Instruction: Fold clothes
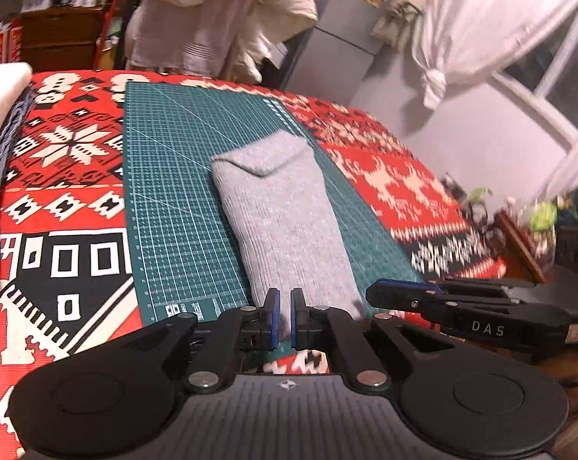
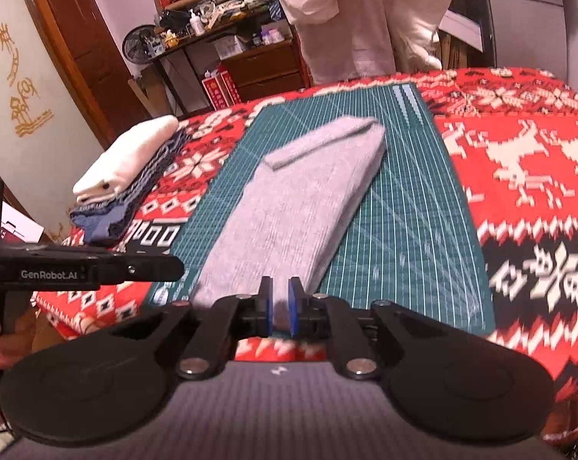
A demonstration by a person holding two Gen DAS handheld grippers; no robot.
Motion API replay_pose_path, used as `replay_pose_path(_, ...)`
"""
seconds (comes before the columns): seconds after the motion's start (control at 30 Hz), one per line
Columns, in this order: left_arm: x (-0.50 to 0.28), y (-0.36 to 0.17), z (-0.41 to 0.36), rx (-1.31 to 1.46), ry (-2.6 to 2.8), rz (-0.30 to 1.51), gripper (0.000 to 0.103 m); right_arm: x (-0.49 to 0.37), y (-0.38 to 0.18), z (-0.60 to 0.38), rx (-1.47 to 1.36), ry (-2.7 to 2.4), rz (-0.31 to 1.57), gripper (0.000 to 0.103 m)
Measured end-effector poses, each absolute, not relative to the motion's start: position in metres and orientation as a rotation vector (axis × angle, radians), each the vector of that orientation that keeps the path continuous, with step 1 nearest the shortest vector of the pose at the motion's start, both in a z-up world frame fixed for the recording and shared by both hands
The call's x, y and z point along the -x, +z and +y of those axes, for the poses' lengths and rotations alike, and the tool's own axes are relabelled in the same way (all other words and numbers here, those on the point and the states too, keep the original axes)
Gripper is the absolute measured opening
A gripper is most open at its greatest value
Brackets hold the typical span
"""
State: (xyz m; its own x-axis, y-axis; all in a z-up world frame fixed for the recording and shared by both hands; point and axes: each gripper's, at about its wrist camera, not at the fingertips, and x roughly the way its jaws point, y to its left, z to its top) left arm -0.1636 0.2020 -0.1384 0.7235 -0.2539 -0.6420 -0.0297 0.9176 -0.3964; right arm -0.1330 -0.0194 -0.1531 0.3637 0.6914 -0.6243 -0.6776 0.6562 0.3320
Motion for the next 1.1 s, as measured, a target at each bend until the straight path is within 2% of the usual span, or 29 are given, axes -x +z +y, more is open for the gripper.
replay_pose_path(0.37, 0.109, -0.141, 0.209, 0.466, -0.088, 0.736, 0.003, 0.094, -0.145, 0.027, -0.038, 0.883, 0.773, 0.010)
replay_pose_path(0.67, 0.102, -0.158, 0.200, 0.413, -0.071, 0.770, 0.004, 0.093, -0.168, 0.042, 0.058, 0.871, 0.763, 0.007)
replay_pose_path(1.1, 0.084, -0.146, 0.207, 0.458, -0.072, 0.733, 0.003, 0.062, -0.146, 0.044, 0.016, 0.839, 0.738, 0.009)
